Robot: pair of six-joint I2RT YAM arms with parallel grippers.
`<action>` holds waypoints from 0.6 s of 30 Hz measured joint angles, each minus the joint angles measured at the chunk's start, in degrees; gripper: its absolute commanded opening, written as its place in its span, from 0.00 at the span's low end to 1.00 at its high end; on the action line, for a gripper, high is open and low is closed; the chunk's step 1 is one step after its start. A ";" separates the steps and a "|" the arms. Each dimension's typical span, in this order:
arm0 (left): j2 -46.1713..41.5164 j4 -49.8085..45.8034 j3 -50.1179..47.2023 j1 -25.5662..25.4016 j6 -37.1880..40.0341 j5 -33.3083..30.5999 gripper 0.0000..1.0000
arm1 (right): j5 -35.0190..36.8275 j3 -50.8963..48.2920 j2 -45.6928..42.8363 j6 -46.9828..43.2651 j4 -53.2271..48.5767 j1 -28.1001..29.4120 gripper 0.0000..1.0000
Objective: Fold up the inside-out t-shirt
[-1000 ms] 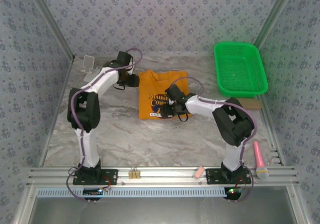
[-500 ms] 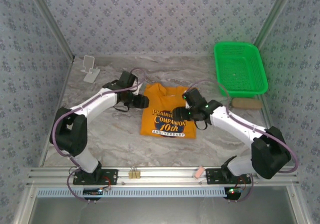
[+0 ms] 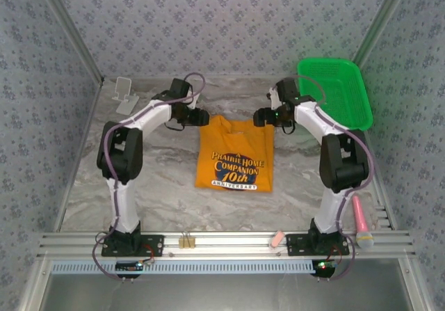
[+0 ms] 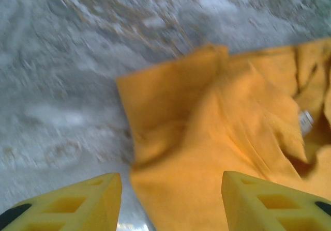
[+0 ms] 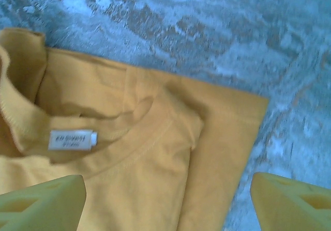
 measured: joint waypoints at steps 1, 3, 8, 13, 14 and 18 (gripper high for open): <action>1.84 -0.24 1.81 0.42 0.68 0.52 0.53 | 0.15 1.11 1.42 -0.90 -0.04 -0.04 0.86; 4.94 -0.39 4.35 0.74 1.84 1.86 0.54 | 0.11 2.80 4.24 -2.78 -0.26 -0.24 0.86; 10.71 -2.14 8.22 0.20 3.21 6.19 0.55 | -1.57 6.03 10.80 -6.25 -2.43 -1.31 0.89; 13.62 -3.52 11.61 -0.76 4.20 8.83 0.55 | -2.99 9.60 14.25 -8.07 -4.70 -1.66 0.84; 13.94 -3.72 12.07 -0.98 4.22 8.85 0.55 | -3.32 10.29 14.51 -8.31 -5.01 -1.66 0.81; 16.44 -5.73 16.22 -1.36 3.69 8.24 0.53 | -3.23 12.44 16.41 -9.18 -6.84 -1.53 0.74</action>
